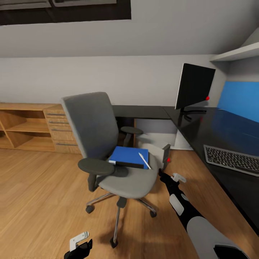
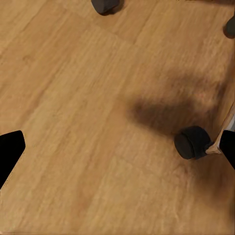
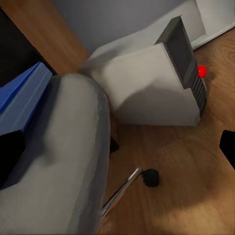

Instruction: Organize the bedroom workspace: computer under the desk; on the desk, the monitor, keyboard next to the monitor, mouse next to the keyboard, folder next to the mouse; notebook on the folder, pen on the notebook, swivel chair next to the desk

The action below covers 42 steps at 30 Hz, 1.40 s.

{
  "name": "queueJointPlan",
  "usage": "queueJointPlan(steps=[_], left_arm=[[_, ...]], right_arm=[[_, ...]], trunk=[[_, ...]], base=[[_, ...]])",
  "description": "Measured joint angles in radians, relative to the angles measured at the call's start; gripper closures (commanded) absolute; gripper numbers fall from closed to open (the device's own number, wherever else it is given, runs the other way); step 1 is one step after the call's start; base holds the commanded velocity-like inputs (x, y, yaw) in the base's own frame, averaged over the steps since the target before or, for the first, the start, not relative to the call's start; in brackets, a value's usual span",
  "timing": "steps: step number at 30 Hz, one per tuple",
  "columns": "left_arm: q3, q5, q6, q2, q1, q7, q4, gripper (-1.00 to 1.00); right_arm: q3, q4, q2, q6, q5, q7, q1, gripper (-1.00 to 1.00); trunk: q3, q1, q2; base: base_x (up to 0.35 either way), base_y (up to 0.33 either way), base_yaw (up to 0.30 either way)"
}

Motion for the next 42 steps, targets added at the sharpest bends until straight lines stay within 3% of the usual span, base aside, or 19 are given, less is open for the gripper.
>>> queueJointPlan(steps=[42], left_arm=[[0.000, 0.000, 0.000, 0.000, 0.000, 0.000, 0.000, -1.00]], right_arm=[[-0.001, 0.003, 0.001, 0.001, -0.001, 0.002, 0.001, -1.00]], trunk=[[0.000, 0.000, 0.000]], base=[[0.000, 0.000, 0.018]])
